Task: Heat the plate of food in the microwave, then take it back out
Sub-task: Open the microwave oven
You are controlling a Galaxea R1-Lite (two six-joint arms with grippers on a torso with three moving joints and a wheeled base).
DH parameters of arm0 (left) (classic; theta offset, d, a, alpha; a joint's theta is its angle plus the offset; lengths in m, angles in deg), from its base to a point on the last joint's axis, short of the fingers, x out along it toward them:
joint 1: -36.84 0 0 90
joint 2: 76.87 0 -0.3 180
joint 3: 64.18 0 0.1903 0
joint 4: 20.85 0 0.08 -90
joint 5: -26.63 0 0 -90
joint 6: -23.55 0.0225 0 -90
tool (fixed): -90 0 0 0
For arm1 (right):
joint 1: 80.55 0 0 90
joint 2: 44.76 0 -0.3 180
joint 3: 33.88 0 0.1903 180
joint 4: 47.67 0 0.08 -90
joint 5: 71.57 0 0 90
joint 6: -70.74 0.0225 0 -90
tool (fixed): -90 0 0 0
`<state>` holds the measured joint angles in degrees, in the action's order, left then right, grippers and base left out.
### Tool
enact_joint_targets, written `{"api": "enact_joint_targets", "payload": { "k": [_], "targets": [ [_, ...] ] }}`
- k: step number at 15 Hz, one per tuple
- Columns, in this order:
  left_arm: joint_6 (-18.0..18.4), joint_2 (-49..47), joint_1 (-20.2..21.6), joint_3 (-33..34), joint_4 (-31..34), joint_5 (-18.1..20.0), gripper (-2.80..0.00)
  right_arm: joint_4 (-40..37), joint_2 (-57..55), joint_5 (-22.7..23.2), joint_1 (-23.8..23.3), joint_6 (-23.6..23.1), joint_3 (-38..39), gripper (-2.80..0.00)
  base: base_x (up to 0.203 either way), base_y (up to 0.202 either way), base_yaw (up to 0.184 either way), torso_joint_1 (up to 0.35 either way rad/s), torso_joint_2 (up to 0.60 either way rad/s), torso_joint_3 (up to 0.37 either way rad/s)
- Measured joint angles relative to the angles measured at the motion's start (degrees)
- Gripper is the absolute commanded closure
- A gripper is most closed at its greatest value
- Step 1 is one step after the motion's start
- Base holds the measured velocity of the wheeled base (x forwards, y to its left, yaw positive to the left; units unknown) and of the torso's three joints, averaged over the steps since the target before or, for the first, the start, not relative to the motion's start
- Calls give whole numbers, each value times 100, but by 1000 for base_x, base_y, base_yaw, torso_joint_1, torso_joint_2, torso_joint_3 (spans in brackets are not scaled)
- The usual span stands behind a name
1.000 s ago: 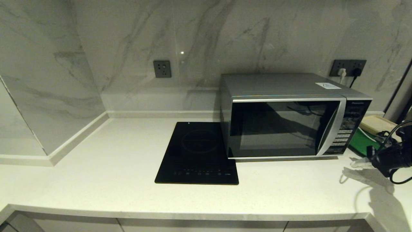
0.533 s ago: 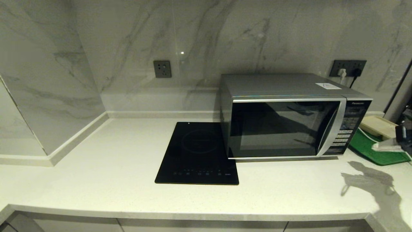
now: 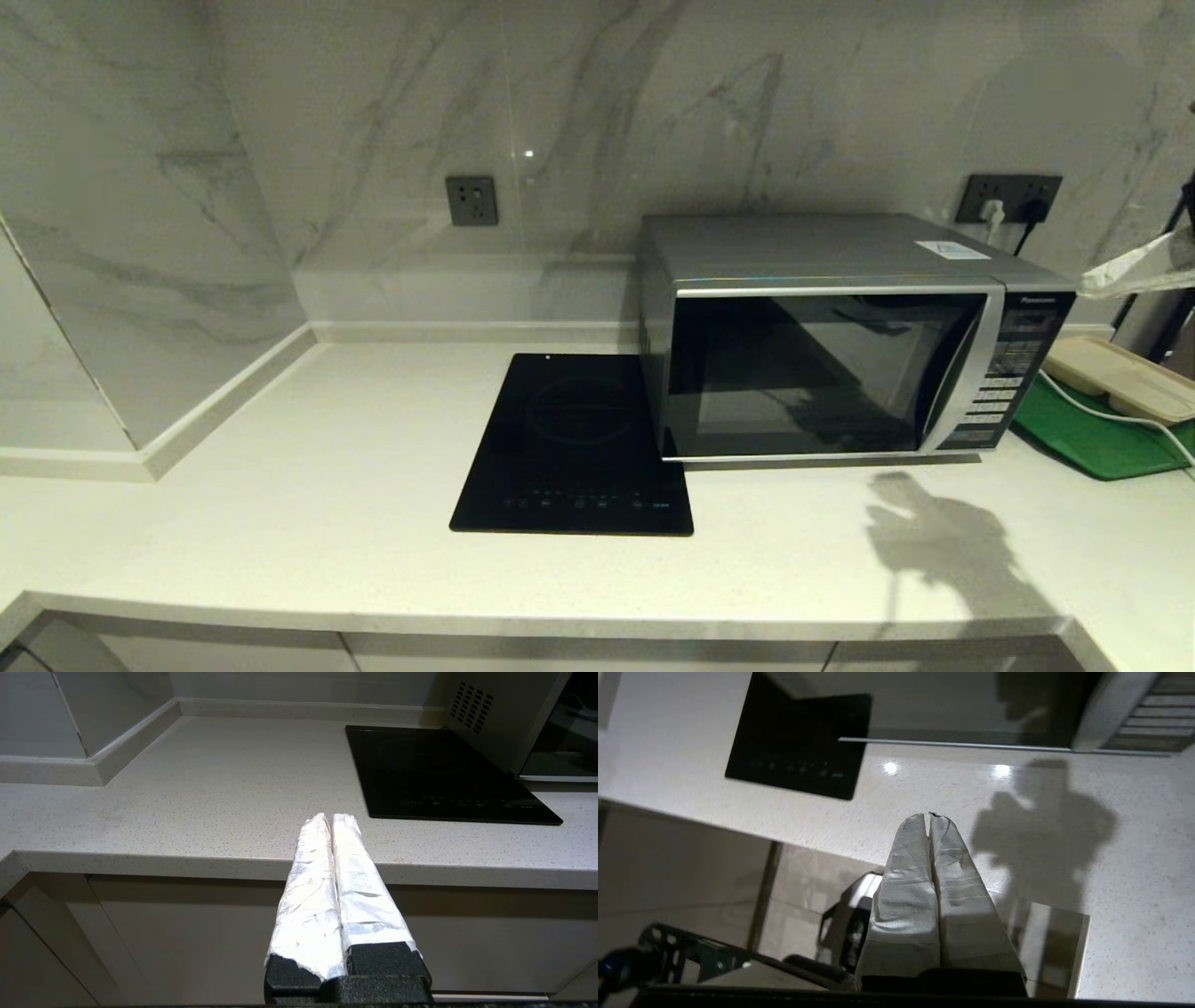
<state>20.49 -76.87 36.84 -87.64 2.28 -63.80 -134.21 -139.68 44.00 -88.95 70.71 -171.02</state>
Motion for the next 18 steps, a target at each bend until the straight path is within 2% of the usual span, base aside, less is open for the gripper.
{"api": "enact_joint_targets", "payload": {
  "k": [4, 5, 7, 10, 14, 16, 18],
  "targets": [
    [1, 0, 0, 0, 0, -1, 0, -399, 773, -1069, 1644, 323, -19, 0, 0, 0, 0, 0, 0, 0],
    [1, 0, 0, 0, -2, 0, 0, -548, 1014, -1308, 1949, 424, -13, 0, 0, 0, 0, 0, 0, 0],
    [1, 0, 0, -1, 2, 2, 0, -905, 1538, -1584, 2265, 520, 1, 0, 0, 0, 0, 0, 0, 0],
    [1, 0, 0, -1, 0, 3, 0, -1579, 2529, -1889, 2390, 611, 121, 0, 0, 0, 0, 0, 0, 0],
    [2, 0, -2, -1, 2, 2, 0, -1941, 4260, -2680, 2363, 1011, 981, 0, 0, 0, 0, 0, 0, 0],
    [0, 0, 0, 0, 0, 0, 0, -1933, 5145, -2835, 2110, 1091, 1651, 0, 0, 0, 0, 0, 0, 0],
    [3, 0, 0, 0, 0, 0, 0, -1600, 5964, -2880, 1683, 1149, 2476, 0, 0, 0, 0, 0, 0, 0]
  ]
}}
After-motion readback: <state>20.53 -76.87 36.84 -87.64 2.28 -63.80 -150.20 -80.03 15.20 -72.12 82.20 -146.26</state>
